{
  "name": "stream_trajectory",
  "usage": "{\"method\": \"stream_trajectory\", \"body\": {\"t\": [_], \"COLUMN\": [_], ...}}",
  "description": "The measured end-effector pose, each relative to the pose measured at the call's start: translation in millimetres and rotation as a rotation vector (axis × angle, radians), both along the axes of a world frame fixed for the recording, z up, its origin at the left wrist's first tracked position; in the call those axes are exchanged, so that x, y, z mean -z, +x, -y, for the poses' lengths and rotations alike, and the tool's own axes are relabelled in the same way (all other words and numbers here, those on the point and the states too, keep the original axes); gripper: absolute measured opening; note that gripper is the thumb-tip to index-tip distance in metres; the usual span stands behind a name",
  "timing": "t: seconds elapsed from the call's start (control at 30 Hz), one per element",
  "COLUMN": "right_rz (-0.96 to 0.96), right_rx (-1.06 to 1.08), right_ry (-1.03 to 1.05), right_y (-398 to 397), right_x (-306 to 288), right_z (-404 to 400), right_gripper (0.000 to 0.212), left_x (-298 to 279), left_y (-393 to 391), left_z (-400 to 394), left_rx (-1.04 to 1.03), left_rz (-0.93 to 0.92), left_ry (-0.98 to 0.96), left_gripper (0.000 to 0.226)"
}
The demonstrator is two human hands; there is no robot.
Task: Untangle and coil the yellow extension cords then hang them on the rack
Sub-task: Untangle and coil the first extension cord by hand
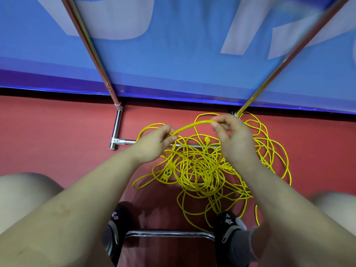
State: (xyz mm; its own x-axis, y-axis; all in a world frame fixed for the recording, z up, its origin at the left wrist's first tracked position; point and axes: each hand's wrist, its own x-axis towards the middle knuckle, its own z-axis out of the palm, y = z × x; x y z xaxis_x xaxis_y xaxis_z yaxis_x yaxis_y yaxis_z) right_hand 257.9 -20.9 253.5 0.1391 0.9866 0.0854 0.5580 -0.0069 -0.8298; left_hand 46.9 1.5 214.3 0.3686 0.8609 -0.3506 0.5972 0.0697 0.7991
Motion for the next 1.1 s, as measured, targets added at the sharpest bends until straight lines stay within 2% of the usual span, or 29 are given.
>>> {"method": "stream_trajectory", "body": {"t": [0.1,0.2,0.27,0.4,0.63,0.73,0.87,0.93,1.03,1.1], "right_rz": [-0.043,-0.096,-0.178,-0.170,-0.223,-0.248,-0.337,-0.348,-0.415,-0.376], "right_rx": [0.127,0.296,0.356,0.193,-0.045,-0.139,-0.120,-0.062,0.083,0.211], "right_ry": [0.049,0.047,0.028,0.051,-0.044,-0.111,-0.159,-0.134,-0.095,-0.071], "right_y": [8.4,20.9,23.4,16.8,3.3,0.4,-0.3,0.3,7.2,13.9], "right_x": [-5.1,-8.3,-7.6,-12.5,-21.0,-21.9,-25.2,-27.1,-24.0,-18.7], "right_z": [-4.5,-13.2,-16.2,-12.6,-8.6,-5.3,-4.3,-5.6,-10.1,-14.2], "right_gripper": [0.008,0.005,0.005,0.019,0.024,0.022,0.018,0.019,0.018,0.015], "left_x": [1.3,-2.4,-3.8,4.8,-5.0,-8.3,-11.8,-7.9,-2.3,-1.9], "left_y": [-1.5,-1.6,2.1,10.2,23.7,23.4,21.2,18.2,11.8,9.7], "left_z": [-1.8,-2.9,-2.2,0.6,-3.8,-4.3,0.0,0.9,0.7,0.2], "left_rx": [-0.062,-0.119,-0.120,-0.098,-0.179,-0.143,-0.118,-0.082,-0.033,-0.064], "left_rz": [-0.073,0.034,0.091,0.101,0.165,0.135,0.151,0.159,0.038,0.031], "left_ry": [0.023,0.032,0.016,0.052,0.178,0.171,0.043,0.004,-0.011,-0.006], "left_gripper": [0.011,0.017,0.012,0.035,0.071,0.059,0.001,0.013,0.017,0.015]}}
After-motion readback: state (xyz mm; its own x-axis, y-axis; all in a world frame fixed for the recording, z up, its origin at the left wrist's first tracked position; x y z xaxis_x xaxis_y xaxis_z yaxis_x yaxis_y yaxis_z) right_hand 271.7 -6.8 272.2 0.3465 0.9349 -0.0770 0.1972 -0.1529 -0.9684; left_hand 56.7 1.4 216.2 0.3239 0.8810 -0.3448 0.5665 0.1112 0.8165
